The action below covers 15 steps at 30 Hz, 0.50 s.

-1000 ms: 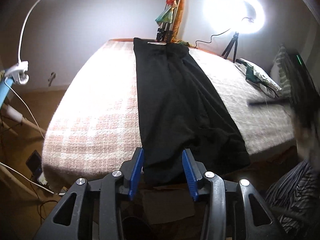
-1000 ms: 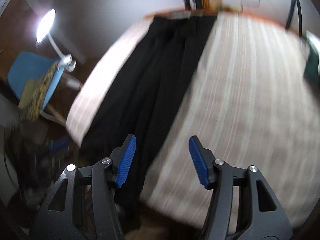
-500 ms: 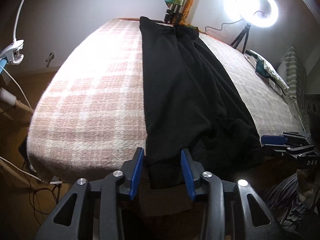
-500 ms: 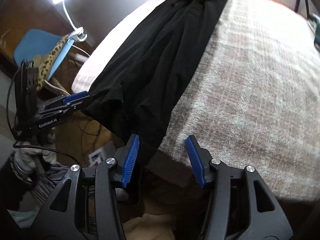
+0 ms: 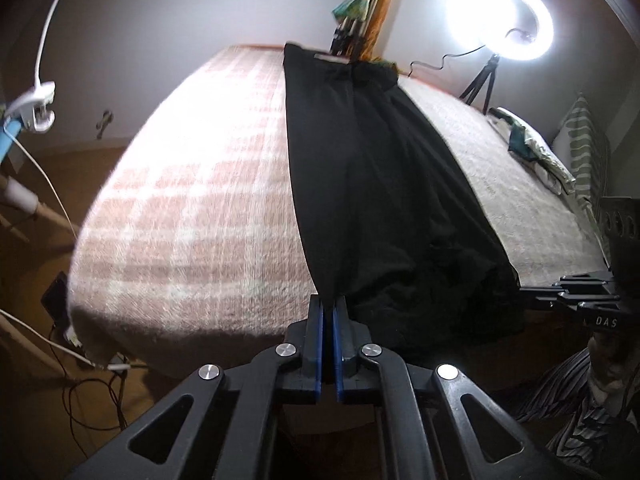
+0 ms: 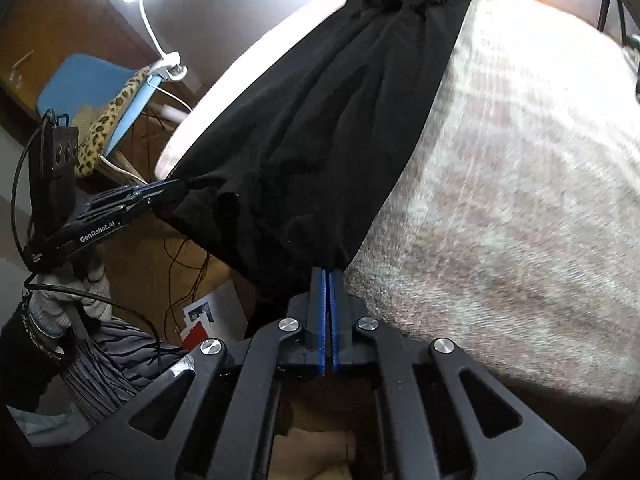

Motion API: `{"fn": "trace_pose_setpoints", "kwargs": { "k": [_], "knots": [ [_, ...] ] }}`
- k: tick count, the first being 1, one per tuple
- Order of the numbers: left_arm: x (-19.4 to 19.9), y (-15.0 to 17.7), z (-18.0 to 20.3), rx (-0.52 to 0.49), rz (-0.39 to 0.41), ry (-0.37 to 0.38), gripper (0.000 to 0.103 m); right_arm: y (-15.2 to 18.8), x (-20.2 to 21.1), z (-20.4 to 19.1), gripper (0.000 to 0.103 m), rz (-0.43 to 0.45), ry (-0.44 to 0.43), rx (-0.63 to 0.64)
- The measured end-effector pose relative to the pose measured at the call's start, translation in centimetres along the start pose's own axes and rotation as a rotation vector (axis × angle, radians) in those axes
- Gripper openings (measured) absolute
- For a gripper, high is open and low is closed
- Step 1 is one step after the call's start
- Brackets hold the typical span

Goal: Fold small clothes

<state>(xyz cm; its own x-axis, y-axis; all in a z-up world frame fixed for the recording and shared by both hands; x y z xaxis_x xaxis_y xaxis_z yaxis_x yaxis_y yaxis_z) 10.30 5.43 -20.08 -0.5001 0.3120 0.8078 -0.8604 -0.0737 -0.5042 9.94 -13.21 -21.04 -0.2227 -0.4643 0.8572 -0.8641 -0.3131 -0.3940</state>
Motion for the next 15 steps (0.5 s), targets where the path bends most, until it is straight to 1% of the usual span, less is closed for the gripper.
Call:
{"fn": "trace_pose_setpoints", "kwargs": {
  "k": [1, 4, 7, 10, 11, 12, 13, 14, 15],
  "knots": [
    [-0.3, 0.1, 0.0, 0.002, -0.010, 0.000, 0.001, 0.0, -0.1, 0.0, 0.002, 0.002, -0.010, -0.009],
    [0.2, -0.2, 0.4, -0.018, 0.006, 0.003, 0.001, -0.4, 0.4, 0.0, 0.002, 0.017, -0.042, -0.033],
    [0.4, -0.5, 0.3, -0.009, 0.009, 0.007, 0.001, -0.5, 1.0, 0.4, 0.002, 0.036, -0.080, -0.069],
    [0.0, -0.3, 0.0, -0.003, -0.004, 0.007, 0.001, 0.0, 0.6, 0.3, 0.003, 0.026, -0.134, -0.121],
    [0.0, -0.3, -0.1, -0.004, -0.004, 0.008, 0.001, 0.3, 0.4, 0.2, 0.005, 0.016, -0.169, -0.152],
    [0.0, -0.3, -0.1, -0.005, -0.005, 0.010, 0.001, 0.6, 0.4, 0.1, 0.014, 0.010, -0.194, -0.174],
    [0.0, -0.3, -0.2, -0.004, -0.005, 0.015, 0.001, 1.0, 0.5, 0.0, 0.021, 0.012, -0.215, -0.199],
    [0.1, -0.3, -0.2, -0.002, -0.005, 0.018, 0.001, 1.3, 0.5, -0.2, 0.033, 0.012, -0.230, -0.212],
    [0.1, -0.4, -0.3, -0.001, -0.005, 0.020, 0.001, 1.7, 0.6, -0.4, 0.038, 0.009, -0.247, -0.223]
  ]
}}
Point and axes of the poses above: each gripper's, at about its wrist camera, not at the fingertips, and x roughly against the way its jaws point, z to its right, y to its underside, the point moved 9 cm from there along -x, roughly the way its jaws point, and after that the axes turned 4 degrees about x, right-handed, at the moved point
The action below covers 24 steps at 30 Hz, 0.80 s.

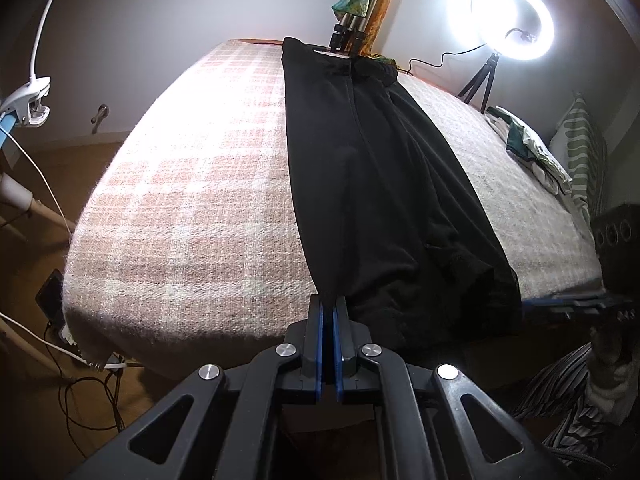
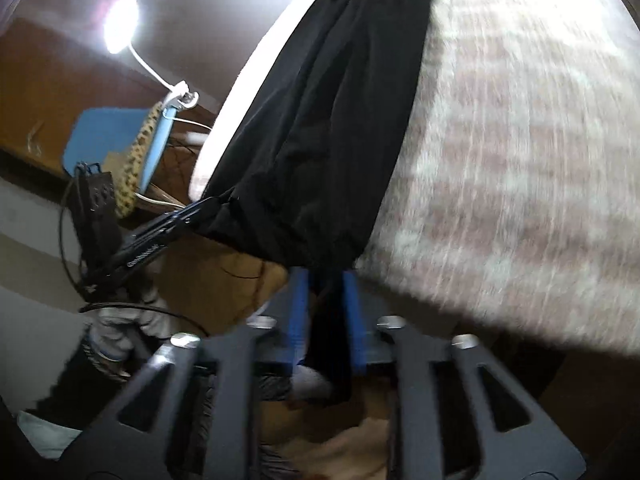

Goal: Fold small clothes

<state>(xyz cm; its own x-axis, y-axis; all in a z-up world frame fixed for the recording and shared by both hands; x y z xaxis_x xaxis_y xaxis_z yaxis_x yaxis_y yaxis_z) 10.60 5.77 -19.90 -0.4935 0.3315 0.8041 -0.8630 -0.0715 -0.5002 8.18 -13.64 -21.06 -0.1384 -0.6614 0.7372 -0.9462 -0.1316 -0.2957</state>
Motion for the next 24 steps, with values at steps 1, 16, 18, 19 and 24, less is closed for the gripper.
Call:
{"fn": "trace_pose_setpoints", "kwargs": {
  "k": [1, 16, 18, 19, 24],
  "knots": [
    [0.0, -0.1, -0.1, 0.002, -0.002, 0.005, 0.001, 0.5, -0.1, -0.2, 0.038, -0.006, -0.016, -0.011],
    [0.4, -0.4, 0.4, 0.047, -0.016, 0.067, 0.001, -0.1, -1.9, 0.0, 0.005, -0.021, -0.053, -0.086],
    [1.2, -0.5, 0.8, 0.057, -0.008, 0.089, 0.001, -0.3, -0.7, -0.9, 0.005, 0.006, -0.049, -0.057],
    [1.7, -0.6, 1.0, 0.051, -0.004, 0.095, 0.001, -0.5, 0.0, -1.5, 0.005, 0.020, -0.057, -0.046],
    [2.1, -1.3, 1.5, 0.037, -0.029, 0.106, 0.001, -0.9, -0.2, -1.0, 0.005, -0.003, -0.038, -0.049]
  ]
}}
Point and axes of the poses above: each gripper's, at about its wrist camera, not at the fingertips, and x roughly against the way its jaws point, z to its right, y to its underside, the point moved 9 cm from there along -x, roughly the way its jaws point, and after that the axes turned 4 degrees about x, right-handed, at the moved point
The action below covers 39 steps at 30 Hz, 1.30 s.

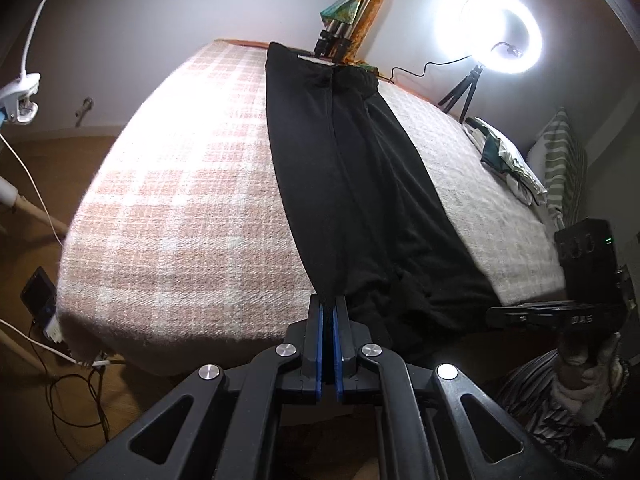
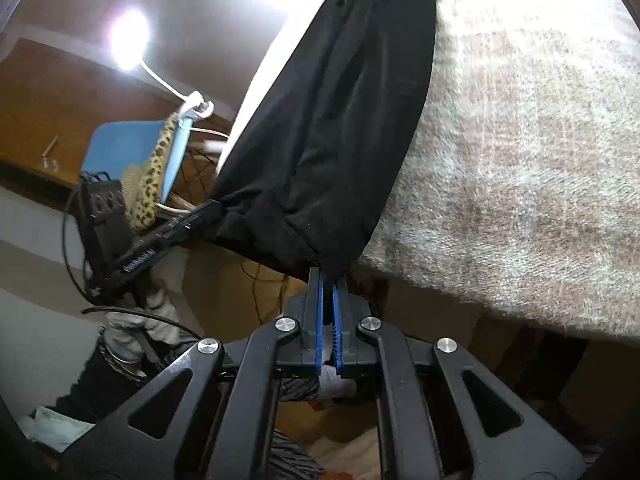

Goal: Fold small clothes

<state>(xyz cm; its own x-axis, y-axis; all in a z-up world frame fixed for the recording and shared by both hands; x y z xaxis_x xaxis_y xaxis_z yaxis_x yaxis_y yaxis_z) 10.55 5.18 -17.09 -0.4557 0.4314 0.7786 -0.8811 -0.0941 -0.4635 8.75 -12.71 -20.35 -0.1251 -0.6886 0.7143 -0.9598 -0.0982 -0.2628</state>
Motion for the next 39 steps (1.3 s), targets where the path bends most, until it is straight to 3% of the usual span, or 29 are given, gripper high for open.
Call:
{"fn": "trace_pose_setpoints", "kwargs": {
  "k": [6, 12, 20, 28, 29, 30, 32, 34, 36, 39],
  "knots": [
    [0.7, -3.6, 1.6, -0.022, 0.022, 0.026, 0.001, -3.4, 2.0, -0.1, 0.005, 0.056, -0.055, -0.034],
    [-0.1, -8.5, 2.5, -0.052, 0.048, 0.026, 0.001, -8.4, 3.7, -0.3, 0.005, 0.105, -0.026, -0.001],
    [-4.8, -13.9, 1.2, -0.018, 0.045, 0.010, 0.001, -15.3, 3.3, 1.8, 0.005, 0.128, 0.064, 0.010],
    [-9.4, -16.9, -1.3, 0.016, 0.033, -0.026, 0.002, -19.9, 0.5, 5.5, 0.005, 0.107, 0.091, -0.027],
    [-9.8, -17.1, -1.5, 0.017, 0.032, -0.028, 0.005, -20.2, 0.3, 5.8, 0.005, 0.106, 0.093, -0.026],
    [-10.0, -17.3, -1.8, 0.020, 0.034, -0.039, 0.018, -20.7, 0.1, 6.0, 0.006, 0.107, 0.092, -0.025],
    [-9.9, -17.9, -2.7, 0.038, 0.055, -0.058, 0.032, -21.3, 0.2, 6.3, 0.006, 0.113, 0.098, -0.019],
    [-8.9, -18.7, -3.4, 0.052, 0.100, -0.066, 0.032, -21.8, 0.4, 6.2, 0.016, 0.115, 0.106, 0.001],
    [-7.7, -19.1, -3.9, 0.051, 0.128, -0.062, 0.033, -22.0, 1.5, 5.8, 0.051, 0.144, 0.112, 0.023],
    [-6.4, -18.5, -3.5, -0.001, 0.144, -0.069, 0.029, -21.7, 3.0, 5.2, 0.056, 0.177, 0.137, 0.067]
  ]
}}
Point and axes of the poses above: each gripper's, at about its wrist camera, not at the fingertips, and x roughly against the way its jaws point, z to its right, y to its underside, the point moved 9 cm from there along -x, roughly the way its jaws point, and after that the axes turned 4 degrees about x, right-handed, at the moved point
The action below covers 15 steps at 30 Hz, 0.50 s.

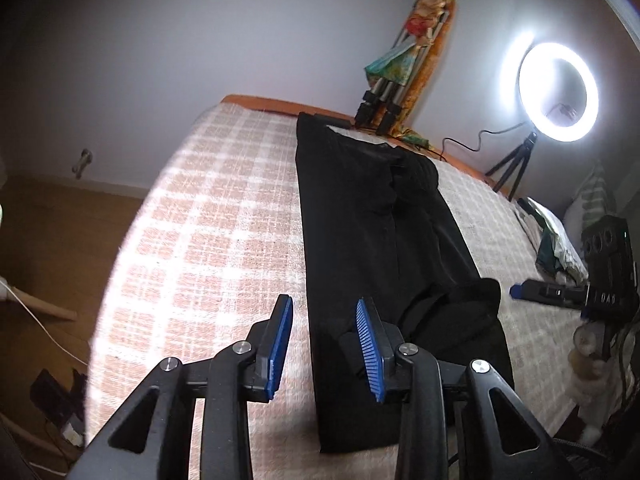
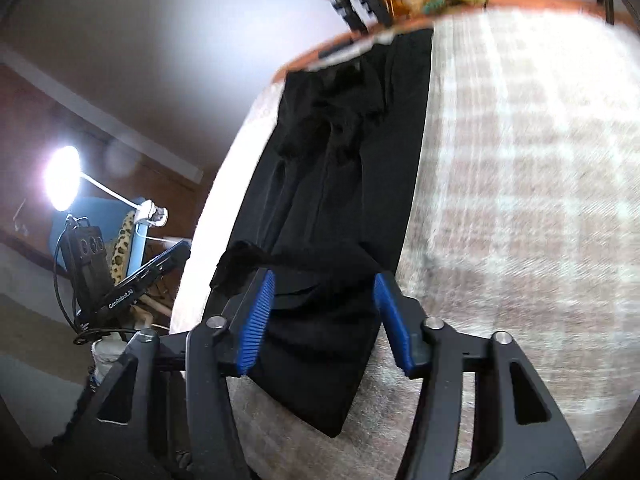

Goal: Fold small clothes

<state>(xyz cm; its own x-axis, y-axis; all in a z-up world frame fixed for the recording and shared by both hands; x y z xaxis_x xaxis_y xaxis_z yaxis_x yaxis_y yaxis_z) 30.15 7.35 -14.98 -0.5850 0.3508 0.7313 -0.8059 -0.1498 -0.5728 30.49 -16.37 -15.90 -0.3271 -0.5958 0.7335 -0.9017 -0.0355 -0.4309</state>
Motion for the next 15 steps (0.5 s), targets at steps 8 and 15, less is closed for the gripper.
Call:
{"fn": "trace_pose_setpoints", "kwargs": {
  "k": [8, 15],
  "knots": [
    [-0.9, 6.7, 3.6, -0.162, -0.182, 0.076, 0.016, 4.5, -1.7, -3.2, 0.024, -0.114, -0.044, 0.146],
    [-3.9, 6.2, 3.8, -0.175, -0.212, 0.048, 0.016, 4.8, -5.0, -2.7, 0.022, -0.161, -0.001, 0.197]
  ]
}}
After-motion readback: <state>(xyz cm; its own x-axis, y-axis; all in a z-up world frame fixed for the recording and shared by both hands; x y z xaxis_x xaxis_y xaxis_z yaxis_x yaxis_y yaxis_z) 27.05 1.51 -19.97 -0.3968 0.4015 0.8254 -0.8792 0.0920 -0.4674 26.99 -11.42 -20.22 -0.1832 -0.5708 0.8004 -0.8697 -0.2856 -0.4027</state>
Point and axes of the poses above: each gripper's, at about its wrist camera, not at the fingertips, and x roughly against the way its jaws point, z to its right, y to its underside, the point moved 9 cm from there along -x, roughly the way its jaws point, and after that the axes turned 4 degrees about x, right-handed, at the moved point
